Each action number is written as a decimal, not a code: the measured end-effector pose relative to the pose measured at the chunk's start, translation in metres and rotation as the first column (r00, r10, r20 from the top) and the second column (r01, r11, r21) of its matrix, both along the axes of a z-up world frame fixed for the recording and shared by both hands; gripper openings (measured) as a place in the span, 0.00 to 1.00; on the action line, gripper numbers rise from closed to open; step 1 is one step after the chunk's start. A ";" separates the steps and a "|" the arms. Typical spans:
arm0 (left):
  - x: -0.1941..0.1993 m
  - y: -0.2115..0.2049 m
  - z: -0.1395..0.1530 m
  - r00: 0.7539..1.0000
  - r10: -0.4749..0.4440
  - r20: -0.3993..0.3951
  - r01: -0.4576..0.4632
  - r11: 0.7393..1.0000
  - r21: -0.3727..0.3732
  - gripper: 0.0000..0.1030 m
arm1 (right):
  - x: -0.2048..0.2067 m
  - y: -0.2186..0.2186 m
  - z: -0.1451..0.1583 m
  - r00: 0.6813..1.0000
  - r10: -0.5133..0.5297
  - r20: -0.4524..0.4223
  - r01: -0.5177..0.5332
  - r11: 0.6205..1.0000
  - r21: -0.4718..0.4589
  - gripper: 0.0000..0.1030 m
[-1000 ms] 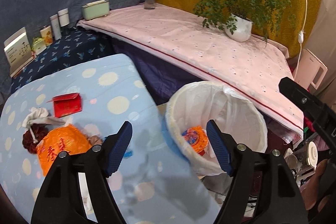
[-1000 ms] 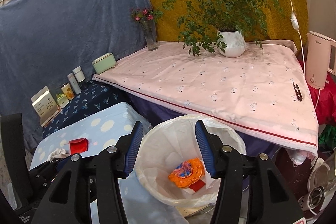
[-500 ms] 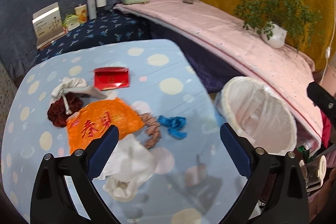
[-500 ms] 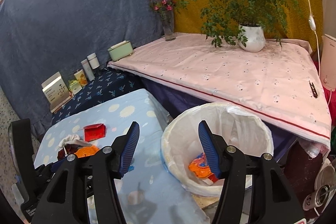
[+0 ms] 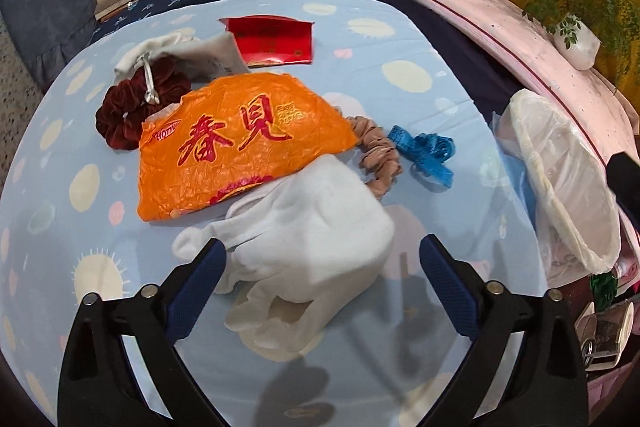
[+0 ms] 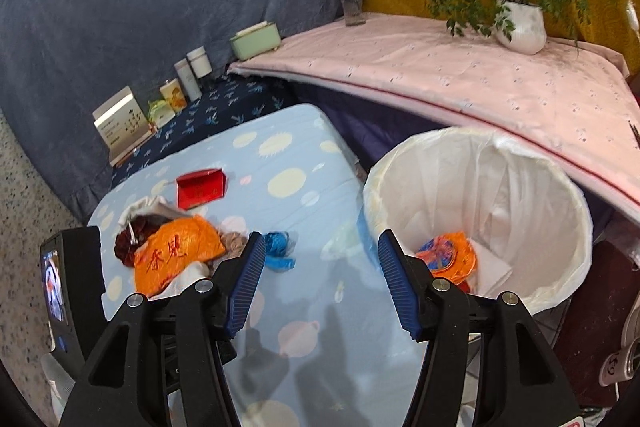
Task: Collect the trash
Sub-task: 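Move both tools back over the remaining items on the table, then grasp the white glove with the left tool while the right tool grasps the blue ribbon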
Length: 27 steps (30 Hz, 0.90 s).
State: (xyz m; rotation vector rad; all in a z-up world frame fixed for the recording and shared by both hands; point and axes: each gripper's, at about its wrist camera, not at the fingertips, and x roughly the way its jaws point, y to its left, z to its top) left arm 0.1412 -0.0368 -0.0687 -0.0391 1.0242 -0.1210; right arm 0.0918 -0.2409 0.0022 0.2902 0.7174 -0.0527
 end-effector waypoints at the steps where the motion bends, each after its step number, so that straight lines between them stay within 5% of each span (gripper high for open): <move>1: 0.000 0.001 -0.002 1.000 -0.003 -0.004 0.003 1.000 -0.002 0.73 | 0.002 0.003 -0.004 1.000 0.004 -0.008 -0.004 1.000 0.003 0.56; 5: 0.001 0.007 -0.010 0.999 -0.015 -0.030 0.014 0.999 -0.033 0.53 | 0.008 0.011 -0.017 0.999 0.019 -0.037 -0.019 1.000 0.010 0.56; 10: -0.001 0.016 -0.011 1.000 -0.025 -0.019 0.024 0.999 -0.043 0.16 | 0.016 0.019 -0.029 0.997 0.036 -0.062 -0.035 0.999 0.016 0.56; 27: -0.002 0.048 0.041 0.995 -0.021 0.101 0.035 0.990 -0.136 0.15 | 0.067 0.045 -0.056 0.990 0.083 -0.115 -0.082 0.997 0.012 0.53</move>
